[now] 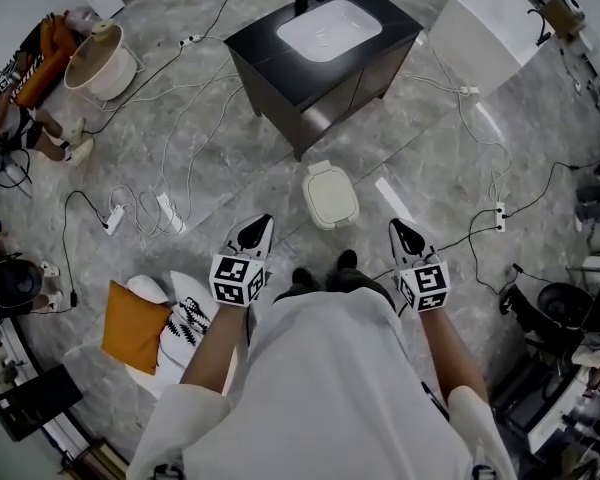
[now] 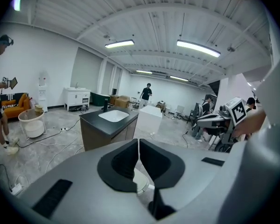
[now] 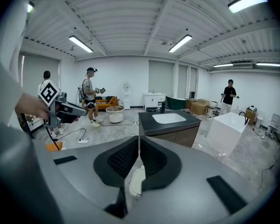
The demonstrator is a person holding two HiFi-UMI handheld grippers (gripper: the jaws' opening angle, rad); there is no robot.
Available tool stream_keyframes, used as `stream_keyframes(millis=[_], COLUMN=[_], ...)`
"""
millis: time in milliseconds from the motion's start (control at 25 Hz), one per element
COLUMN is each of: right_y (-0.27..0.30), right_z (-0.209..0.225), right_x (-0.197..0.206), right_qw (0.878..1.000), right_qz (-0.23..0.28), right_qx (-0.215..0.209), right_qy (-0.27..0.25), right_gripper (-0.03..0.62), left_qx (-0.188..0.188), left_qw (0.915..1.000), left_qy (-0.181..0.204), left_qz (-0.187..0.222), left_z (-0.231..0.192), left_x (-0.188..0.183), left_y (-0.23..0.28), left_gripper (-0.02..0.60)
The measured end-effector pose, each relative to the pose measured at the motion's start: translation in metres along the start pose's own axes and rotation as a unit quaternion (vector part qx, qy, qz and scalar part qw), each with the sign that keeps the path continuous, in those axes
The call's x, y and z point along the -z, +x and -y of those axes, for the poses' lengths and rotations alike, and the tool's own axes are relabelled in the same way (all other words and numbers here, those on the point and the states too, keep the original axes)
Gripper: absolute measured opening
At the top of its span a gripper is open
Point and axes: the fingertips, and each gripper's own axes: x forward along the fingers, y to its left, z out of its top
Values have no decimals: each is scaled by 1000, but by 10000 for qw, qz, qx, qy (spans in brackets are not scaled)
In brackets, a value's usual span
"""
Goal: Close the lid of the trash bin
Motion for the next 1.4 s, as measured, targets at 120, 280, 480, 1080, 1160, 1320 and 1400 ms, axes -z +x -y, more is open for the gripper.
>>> stream_keyframes(millis=[120,280,480,1080,1160,1320,1400], right_y=[-9,-23,-41,-64,-65,-66,-66], right_z=[6,21,42,88,90,91,90], right_x=[-4,-13,-22,-29,-28,-28,-28], right_qw=[9999,9996,9989,9977,9977,9976,9976], right_qz=[118,269,428,628,626,637,637], right_qx=[21,19,-56,-107,-111,-124,-138], right_qy=[-8,-53,-203,-246,-234,-234,-241], right_gripper=[34,34,34,32,32,32,32], left_qx=[-19,-6,-77,-338,-374,-412,-422], left_qw=[9999,9995,9989,9973,9972,9972,9972], left_qy=[15,79,127,166,154,118,101], left_qz=[140,316,455,635,625,617,611], left_z=[8,25,48,84,85,84,84], left_x=[-11,-25,-37,-49,-49,-47,-45], left_y=[-5,-7,-6,-3,-2,-3,-3], left_gripper=[25,21,21,21,21,21,21])
